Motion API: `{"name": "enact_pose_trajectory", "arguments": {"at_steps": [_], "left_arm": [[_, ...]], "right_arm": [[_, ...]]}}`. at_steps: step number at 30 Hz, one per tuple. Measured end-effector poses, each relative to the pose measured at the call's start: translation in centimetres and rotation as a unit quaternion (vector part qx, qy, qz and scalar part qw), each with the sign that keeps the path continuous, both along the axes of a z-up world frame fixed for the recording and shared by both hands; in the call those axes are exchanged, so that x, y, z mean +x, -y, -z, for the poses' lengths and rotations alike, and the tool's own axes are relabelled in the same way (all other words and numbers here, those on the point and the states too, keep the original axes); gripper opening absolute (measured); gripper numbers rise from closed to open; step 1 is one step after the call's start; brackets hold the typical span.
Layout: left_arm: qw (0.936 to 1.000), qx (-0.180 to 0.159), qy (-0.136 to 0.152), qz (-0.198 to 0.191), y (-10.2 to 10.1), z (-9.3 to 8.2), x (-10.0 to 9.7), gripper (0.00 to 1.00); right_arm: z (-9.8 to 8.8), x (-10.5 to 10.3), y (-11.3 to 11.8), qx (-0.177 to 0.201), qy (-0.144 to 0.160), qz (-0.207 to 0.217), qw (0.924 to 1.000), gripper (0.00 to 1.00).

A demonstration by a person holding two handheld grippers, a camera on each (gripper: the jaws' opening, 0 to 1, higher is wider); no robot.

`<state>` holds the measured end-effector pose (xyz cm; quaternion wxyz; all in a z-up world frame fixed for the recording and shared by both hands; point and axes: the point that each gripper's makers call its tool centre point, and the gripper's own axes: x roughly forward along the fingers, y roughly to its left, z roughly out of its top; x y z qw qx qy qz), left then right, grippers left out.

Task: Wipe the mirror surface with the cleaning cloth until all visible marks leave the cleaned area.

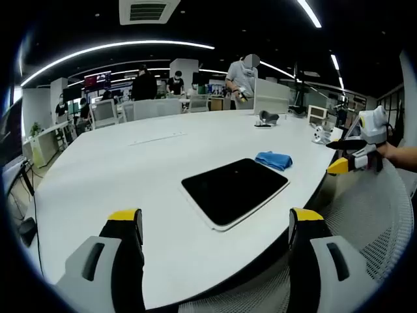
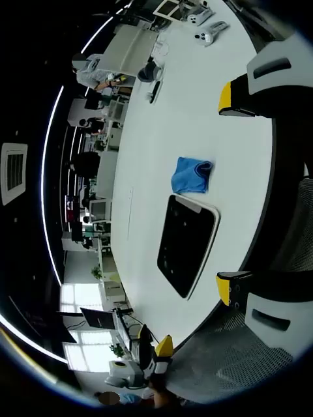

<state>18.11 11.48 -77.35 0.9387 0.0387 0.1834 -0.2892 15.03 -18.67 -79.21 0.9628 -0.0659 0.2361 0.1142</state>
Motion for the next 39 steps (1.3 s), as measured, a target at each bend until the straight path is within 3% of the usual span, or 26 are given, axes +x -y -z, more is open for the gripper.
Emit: {"name": "enact_pose_trajectory", "arguments": {"at_steps": [4, 7, 21, 39], "left_arm": [[0.9999, -0.003, 0.009, -0.004, -0.12, -0.27, 0.15, 0.93], [0.9999, -0.005, 0.012, -0.004, -0.16, -0.39, 0.19, 0.93], [1.0, 0.003, -0.005, 0.008, 0.09, 0.17, -0.09, 0.94], [0.9999, -0.003, -0.004, 0.011, 0.12, 0.12, -0.13, 0.93]], "right_arm": [[0.37, -0.18, -0.47, 0.0, -0.011, -0.014, 0.9998, 0.96], [0.02, 0.01, -0.44, -0.003, -0.002, -0.011, 0.9999, 0.96], [0.06, 0.08, -0.39, 0.001, -0.005, -0.006, 1.0, 0.97], [0.68, 0.13, -0.3, 0.013, -0.018, 0.0, 0.9997, 0.97]]}}
